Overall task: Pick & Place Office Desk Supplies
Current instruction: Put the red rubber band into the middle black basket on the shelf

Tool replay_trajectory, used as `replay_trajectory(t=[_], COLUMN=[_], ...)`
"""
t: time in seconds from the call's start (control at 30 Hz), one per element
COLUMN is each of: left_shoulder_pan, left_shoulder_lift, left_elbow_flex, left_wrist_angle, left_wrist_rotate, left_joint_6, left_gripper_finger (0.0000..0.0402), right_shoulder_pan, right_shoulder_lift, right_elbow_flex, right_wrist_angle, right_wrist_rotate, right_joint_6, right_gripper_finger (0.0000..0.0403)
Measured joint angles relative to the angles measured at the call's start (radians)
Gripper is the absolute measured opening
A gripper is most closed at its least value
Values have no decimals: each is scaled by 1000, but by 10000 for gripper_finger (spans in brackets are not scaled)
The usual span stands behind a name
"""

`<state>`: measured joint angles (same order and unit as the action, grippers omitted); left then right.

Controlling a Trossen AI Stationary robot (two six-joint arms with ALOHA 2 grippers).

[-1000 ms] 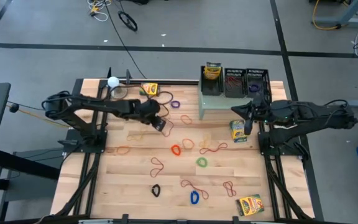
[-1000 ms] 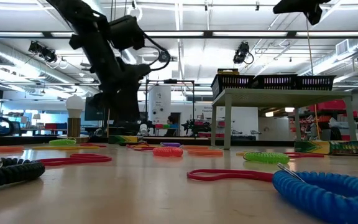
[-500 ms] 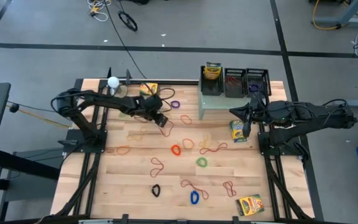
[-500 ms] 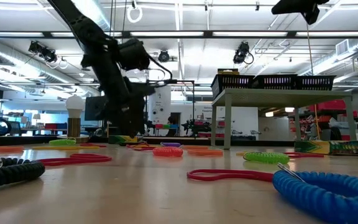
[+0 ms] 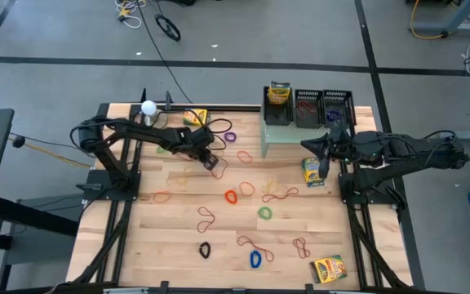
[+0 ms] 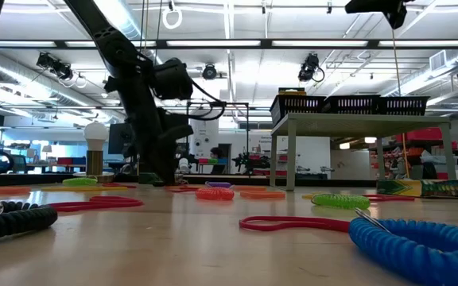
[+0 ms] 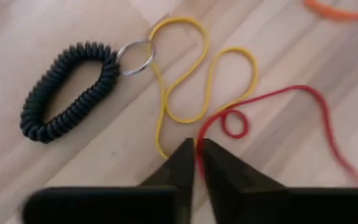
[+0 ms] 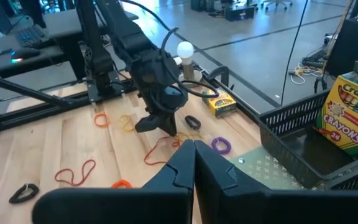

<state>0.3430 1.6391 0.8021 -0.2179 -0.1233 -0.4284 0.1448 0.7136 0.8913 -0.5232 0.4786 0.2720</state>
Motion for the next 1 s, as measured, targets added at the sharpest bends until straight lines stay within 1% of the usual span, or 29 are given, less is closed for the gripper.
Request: replay_trajectory(t=[0.07, 0.2, 0.33, 0.4, 0.5, 0.57, 0.67, 0.83, 1.0], left_shoulder_pan=[-3, -14, -47, -70, -112, -141, -183, -245, -272], left_shoulder_lift=[-29, -112, -222, -281, -362, -407, -447, -452, -442], left_elbow_flex=[0, 0, 0, 0, 0, 0, 0, 0, 0], left_wrist_angle=[-11, -42, -55, -53, -42, -30, 20, 189, 326], left_wrist_rotate=[0, 10, 12, 24, 40, 39, 35, 12, -8], left_joint_6=[19, 39, 64, 87, 107, 106, 84, 61, 29], left_gripper_finger=[8, 5, 5, 5, 5, 5, 4, 5, 5], right_shoulder_pan=[0, 0, 0, 0, 1, 6, 19, 19, 9], right_shoulder_lift=[0, 0, 16, 40, 109, 172, 282, 476, 605], right_elbow_flex=[0, 0, 0, 0, 0, 0, 1, 1, 1], right_wrist_angle=[4, 5, 5, 9, 46, 96, 224, 457, 657], right_wrist_rotate=[17, 39, 32, 16, 3, -33, -55, -71, -83], right_joint_6=[3, 26, 38, 48, 81, 107, 108, 90, 114], right_gripper_finger=[7, 7, 7, 7, 15, 31, 64, 120, 162])
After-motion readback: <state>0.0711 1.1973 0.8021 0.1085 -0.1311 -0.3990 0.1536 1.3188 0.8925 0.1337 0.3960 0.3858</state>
